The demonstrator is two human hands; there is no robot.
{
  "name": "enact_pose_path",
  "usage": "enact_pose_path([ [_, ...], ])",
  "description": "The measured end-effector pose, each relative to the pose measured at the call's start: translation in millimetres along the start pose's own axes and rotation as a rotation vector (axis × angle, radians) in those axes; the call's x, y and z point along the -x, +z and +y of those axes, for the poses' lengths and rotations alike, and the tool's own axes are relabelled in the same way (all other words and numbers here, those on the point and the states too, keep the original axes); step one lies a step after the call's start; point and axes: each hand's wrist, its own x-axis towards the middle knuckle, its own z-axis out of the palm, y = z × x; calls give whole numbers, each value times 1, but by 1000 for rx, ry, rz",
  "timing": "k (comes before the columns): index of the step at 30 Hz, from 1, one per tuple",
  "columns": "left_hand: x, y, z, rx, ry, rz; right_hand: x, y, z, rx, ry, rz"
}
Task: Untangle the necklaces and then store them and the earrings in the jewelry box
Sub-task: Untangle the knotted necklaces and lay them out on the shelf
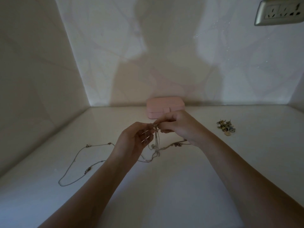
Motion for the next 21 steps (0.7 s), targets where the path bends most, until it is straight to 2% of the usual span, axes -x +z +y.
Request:
enact_pose_path([
  [5,-2,0,1,47,-26,51,0,-7,-6,-476,127,-186],
  [9,-3,0,2,98,-40,63,0,-3,-7,-730,214,-221],
  [16,-4,1,3,149,-74,53,-5,9,-3,-903,226,-136],
  [21,-4,-2,2,60,-78,26,-4,10,-3,-888,152,-179],
])
